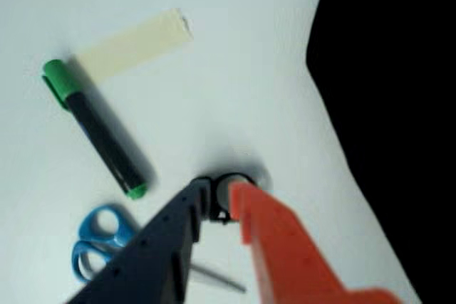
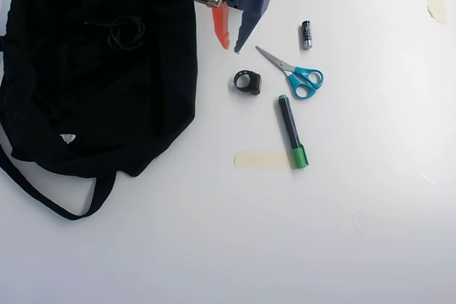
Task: Put the cable into the black bag
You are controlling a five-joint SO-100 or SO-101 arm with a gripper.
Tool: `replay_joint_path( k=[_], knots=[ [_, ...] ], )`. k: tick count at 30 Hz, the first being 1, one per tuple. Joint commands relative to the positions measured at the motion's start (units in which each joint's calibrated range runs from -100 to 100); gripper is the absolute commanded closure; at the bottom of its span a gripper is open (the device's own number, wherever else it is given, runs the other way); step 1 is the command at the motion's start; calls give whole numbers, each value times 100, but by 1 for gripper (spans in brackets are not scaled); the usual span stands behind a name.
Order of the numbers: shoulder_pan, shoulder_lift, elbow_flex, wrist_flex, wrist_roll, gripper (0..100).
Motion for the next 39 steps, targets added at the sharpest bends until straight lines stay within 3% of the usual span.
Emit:
replay_joint_path(
  k=[1, 7, 21, 24, 29, 39],
  knots=[
    [-119, -634, 149, 417, 45, 97],
    [-433, -1804, 967, 383, 34, 97],
    [-1188, -4559, 5423, -2244, 34, 97],
    [-1330, -5074, 6133, -2296, 97, 97],
    [-1413, -6177, 7373, -2244, 805, 97],
    [-1420, -7190, 8892, -1719, 842, 97]
  ],
)
